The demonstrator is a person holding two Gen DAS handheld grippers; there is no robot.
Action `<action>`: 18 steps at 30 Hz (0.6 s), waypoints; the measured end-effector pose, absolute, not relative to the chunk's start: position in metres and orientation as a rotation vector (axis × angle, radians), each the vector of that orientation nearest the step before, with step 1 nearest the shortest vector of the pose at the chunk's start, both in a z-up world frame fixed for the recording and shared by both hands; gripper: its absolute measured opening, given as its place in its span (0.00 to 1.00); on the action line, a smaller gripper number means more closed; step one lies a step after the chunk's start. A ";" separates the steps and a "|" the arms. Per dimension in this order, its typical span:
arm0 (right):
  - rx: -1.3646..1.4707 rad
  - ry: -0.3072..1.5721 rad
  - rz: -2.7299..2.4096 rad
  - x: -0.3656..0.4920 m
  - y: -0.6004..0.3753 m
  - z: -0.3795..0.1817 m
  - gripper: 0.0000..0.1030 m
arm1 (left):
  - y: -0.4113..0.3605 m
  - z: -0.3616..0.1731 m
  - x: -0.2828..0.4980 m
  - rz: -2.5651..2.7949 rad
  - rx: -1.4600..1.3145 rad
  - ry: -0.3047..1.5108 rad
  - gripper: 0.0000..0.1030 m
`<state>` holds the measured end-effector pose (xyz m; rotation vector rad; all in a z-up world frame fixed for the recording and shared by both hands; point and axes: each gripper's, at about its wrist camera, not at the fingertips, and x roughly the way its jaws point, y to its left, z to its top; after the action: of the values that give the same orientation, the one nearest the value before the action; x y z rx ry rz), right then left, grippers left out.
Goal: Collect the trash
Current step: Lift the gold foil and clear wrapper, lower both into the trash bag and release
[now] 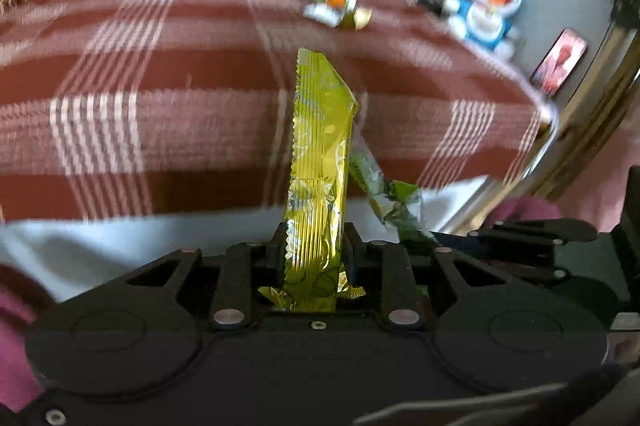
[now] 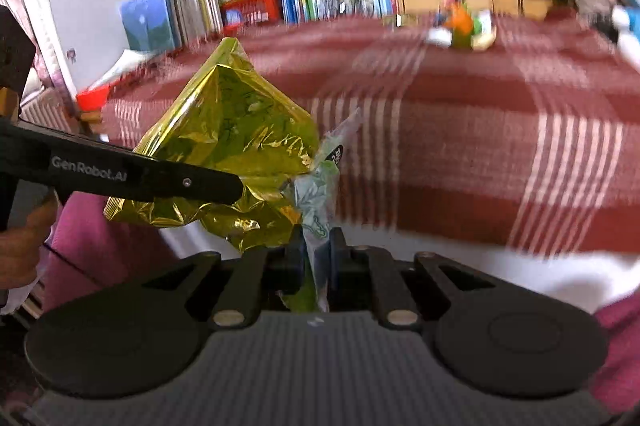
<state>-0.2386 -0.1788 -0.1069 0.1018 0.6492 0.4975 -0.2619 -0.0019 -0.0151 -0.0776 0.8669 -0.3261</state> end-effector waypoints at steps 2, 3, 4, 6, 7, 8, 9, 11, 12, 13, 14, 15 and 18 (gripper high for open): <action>0.125 0.707 0.486 -0.238 -0.178 -0.119 0.15 | -0.006 -0.029 -0.260 -0.312 -0.066 0.920 0.24; 0.135 0.733 0.477 -0.236 -0.178 -0.125 0.15 | -0.007 -0.038 -0.258 -0.304 -0.058 0.948 0.24; 0.144 0.757 0.465 -0.236 -0.177 -0.133 0.15 | -0.008 -0.045 -0.256 -0.297 -0.050 0.968 0.24; 0.152 0.810 0.446 -0.229 -0.177 -0.145 0.15 | -0.009 -0.063 -0.251 -0.271 -0.043 1.013 0.24; 0.158 0.831 0.436 -0.226 -0.176 -0.152 0.15 | -0.009 -0.071 -0.247 -0.262 -0.044 1.036 0.24; 0.165 0.857 0.424 -0.223 -0.176 -0.159 0.15 | -0.008 -0.080 -0.244 -0.250 -0.052 1.061 0.24; 0.174 0.884 0.415 -0.219 -0.177 -0.165 0.15 | -0.008 -0.090 -0.239 -0.235 -0.063 1.089 0.24; 0.200 0.928 0.396 -0.209 -0.178 -0.178 0.15 | -0.008 -0.107 -0.231 -0.220 -0.072 1.137 0.24; 0.207 0.951 0.390 -0.204 -0.178 -0.184 0.16 | -0.009 -0.115 -0.227 -0.206 -0.079 1.162 0.24; 0.214 0.972 0.379 -0.198 -0.178 -0.190 0.16 | -0.009 -0.122 -0.224 -0.194 -0.081 1.180 0.24; 0.219 0.995 0.367 -0.193 -0.177 -0.197 0.16 | -0.010 -0.130 -0.221 -0.187 -0.075 1.194 0.24; 0.222 1.018 0.360 -0.189 -0.177 -0.203 0.16 | -0.010 -0.135 -0.219 -0.175 -0.069 1.205 0.24; 0.224 1.054 0.342 -0.178 -0.176 -0.219 0.19 | -0.009 -0.152 -0.210 -0.145 -0.060 1.235 0.25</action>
<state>-0.1784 -0.1761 -0.2192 0.2238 1.0543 0.3419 -0.2097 -0.0094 -0.1515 -0.0605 1.2355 -0.1450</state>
